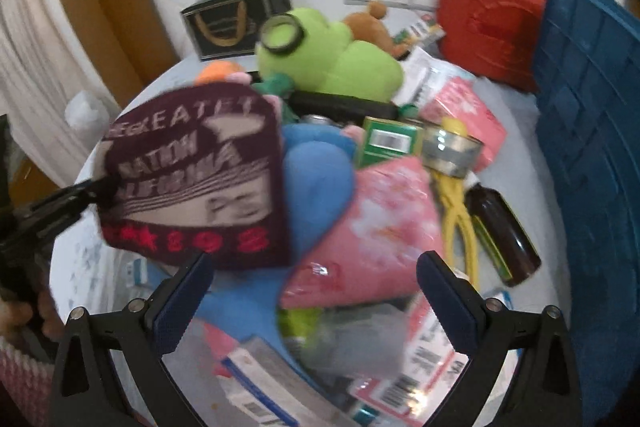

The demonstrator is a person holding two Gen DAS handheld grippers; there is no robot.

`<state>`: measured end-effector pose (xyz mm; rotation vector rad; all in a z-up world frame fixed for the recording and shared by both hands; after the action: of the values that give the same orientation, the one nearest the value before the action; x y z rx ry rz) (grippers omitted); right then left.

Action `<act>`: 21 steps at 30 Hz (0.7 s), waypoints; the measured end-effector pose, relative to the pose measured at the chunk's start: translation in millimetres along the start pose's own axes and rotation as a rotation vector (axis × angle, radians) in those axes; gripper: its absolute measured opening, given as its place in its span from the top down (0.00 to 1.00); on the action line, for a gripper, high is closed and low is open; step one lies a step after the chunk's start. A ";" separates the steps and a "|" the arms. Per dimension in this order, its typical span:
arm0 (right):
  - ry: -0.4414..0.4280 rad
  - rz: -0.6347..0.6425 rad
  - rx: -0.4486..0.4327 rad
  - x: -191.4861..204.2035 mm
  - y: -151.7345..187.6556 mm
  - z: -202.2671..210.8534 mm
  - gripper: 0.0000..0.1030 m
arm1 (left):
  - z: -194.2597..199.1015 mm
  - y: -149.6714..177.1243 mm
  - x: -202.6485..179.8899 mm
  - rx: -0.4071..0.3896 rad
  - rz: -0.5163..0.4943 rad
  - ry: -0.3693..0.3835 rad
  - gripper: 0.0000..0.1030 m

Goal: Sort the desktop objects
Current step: 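Grasp the maroon knit beanie with the left tool while the right tool grasps the grey fluffy plush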

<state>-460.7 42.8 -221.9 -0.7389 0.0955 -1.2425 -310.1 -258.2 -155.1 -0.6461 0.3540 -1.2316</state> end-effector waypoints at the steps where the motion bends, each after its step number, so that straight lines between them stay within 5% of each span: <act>1: -0.005 0.016 0.002 7.1 -0.7 -3.3 0.02 | 0.3 3.0 8.7 0.010 0.003 -0.027 0.87; 4: -0.015 0.050 0.019 23.1 -2.4 -11.7 0.14 | -0.6 19.9 31.4 0.028 -0.005 -0.165 0.87; 8: -0.023 0.091 0.044 36.9 -0.8 -21.5 0.14 | -8.6 39.9 59.4 0.064 -0.007 -0.334 0.87; 14: -0.027 0.136 0.069 52.2 -2.2 -36.9 0.14 | -24.1 55.5 74.9 0.138 0.077 -0.281 0.80; 18: -0.022 0.161 0.073 61.3 -1.1 -37.0 0.13 | -20.4 65.8 71.6 0.159 0.099 -0.245 0.39; 21: -0.029 0.190 0.084 68.8 1.7 -35.7 0.07 | -5.4 71.1 70.2 0.150 0.114 -0.229 0.33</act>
<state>-451.2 -33.9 -228.3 -0.6595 0.0873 -1.0481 -237.8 -312.6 -197.7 -0.6221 0.1045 -1.0519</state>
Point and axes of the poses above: each gripper's, at about its wrist camera, not at the fingertips, and z roughly against the way its jaws point, x to its left, y to its underside, the point moved 1 cm from there along -z, roughly the way its jaws point, and after that the axes turned 14 degrees about -y, right-handed, at the moved point
